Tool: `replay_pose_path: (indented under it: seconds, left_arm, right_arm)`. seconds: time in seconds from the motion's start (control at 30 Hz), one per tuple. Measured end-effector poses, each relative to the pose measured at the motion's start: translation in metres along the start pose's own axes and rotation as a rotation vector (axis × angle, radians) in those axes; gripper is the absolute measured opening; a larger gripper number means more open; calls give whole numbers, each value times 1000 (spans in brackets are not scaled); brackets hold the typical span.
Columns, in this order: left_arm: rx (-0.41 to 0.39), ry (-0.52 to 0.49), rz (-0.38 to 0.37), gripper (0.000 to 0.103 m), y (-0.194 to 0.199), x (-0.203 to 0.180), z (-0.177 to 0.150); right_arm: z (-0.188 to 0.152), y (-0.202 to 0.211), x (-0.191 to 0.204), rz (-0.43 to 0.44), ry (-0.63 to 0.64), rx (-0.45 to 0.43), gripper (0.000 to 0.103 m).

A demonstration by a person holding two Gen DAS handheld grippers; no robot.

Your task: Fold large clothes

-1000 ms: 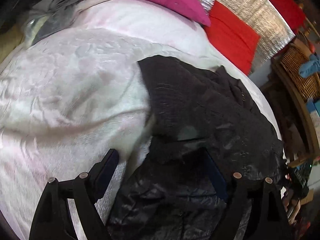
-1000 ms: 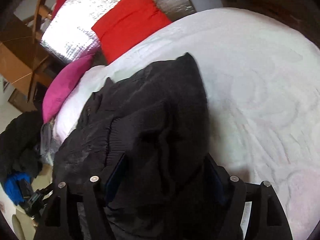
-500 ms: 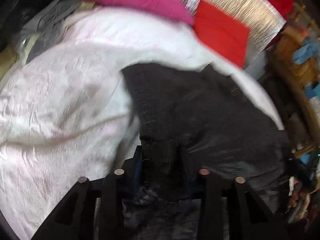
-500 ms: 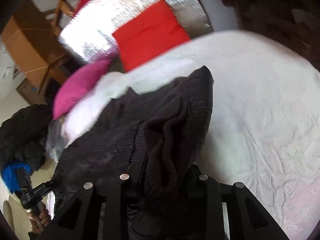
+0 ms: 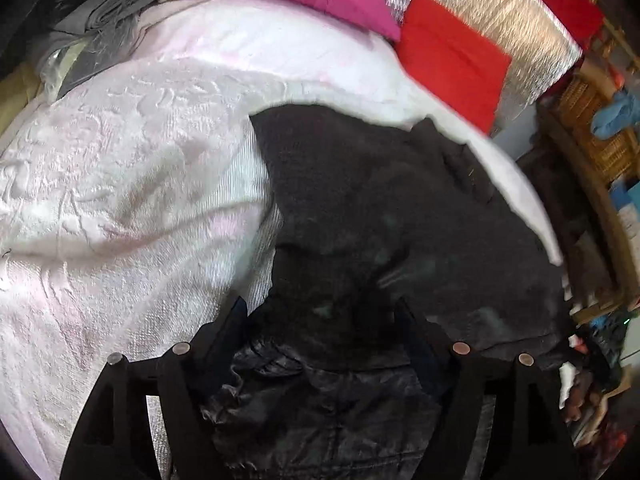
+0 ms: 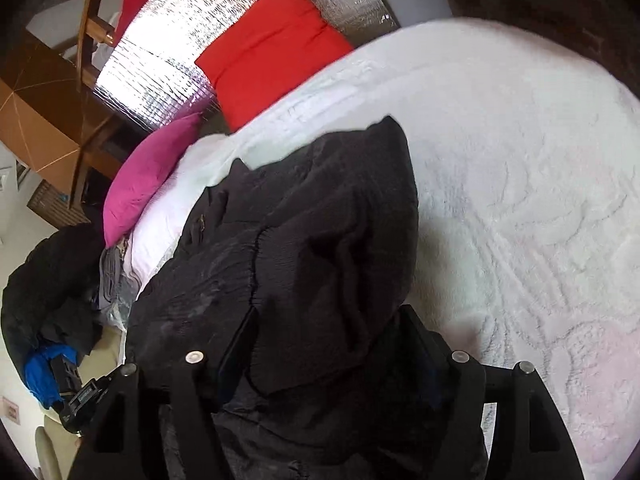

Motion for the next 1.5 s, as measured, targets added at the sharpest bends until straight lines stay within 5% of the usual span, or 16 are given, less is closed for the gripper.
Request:
replay_pose_path:
  seconds: [0.07, 0.13, 0.23, 0.33, 0.43, 0.57, 0.6, 0.63, 0.8, 1.0, 1.13, 1.2, 1.3, 1.4, 1.5]
  left_arm:
    - [-15, -53, 66, 75, -3, -14, -3]
    - [-48, -90, 106, 63, 0, -25, -5]
    - [-87, -128, 172, 49, 7, -33, -8]
    - [-97, -171, 217, 51, 2, -38, -12]
    - [-138, -246, 283, 57, -1, -50, -17]
    - [-164, -284, 324, 61, 0, -58, -20]
    - [-166, -287, 329, 61, -1, -60, -20]
    - [-170, -290, 335, 61, -1, -62, -20]
    - [-186, -308, 371, 62, -2, -70, -19]
    - [-203, -324, 390, 63, 2, -69, -23]
    - [-205, -326, 392, 64, 3, -67, -23]
    - [-204, -325, 392, 64, 3, -67, -22]
    - [-204, -318, 396, 67, 2, -67, -21]
    - [-209, -323, 400, 69, 1, -68, -22]
    - [-205, -313, 406, 73, 0, -66, -20]
  right_arm:
    - [-4, -9, 4, -33, 38, 14, 70]
    - [-6, -10, 15, -76, 103, 7, 44]
    - [-6, 1, 32, -95, 161, -28, 34]
    - [-10, 5, 41, -127, 215, -54, 34]
    - [-13, -14, 25, -190, 195, 17, 34]
    - [-8, -2, 27, -144, 172, 6, 41]
    - [-7, 1, 26, -140, 161, 4, 60]
    - [-6, 4, 25, -134, 151, 5, 68]
    - [7, 19, 21, -64, 61, -97, 77]
    - [15, -19, 7, -127, 7, -92, 76]
    - [16, -28, 7, -149, 24, -109, 42]
    - [17, -19, 19, -166, 65, -134, 35]
    - [19, -5, 33, -167, 119, -196, 34]
    - [17, -22, 15, -209, 80, -122, 36]
    - [18, -24, 6, -180, 34, -106, 55]
Point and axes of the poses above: each gripper's, at about its wrist camera, not at the fingertips, and y roughly against the way its jaws point, x to its left, z to its top, the point moved 1 cm from there along -y, roughly the way its jaws point, and after that the axes turned 13 degrees about z, right-handed, at the moved point
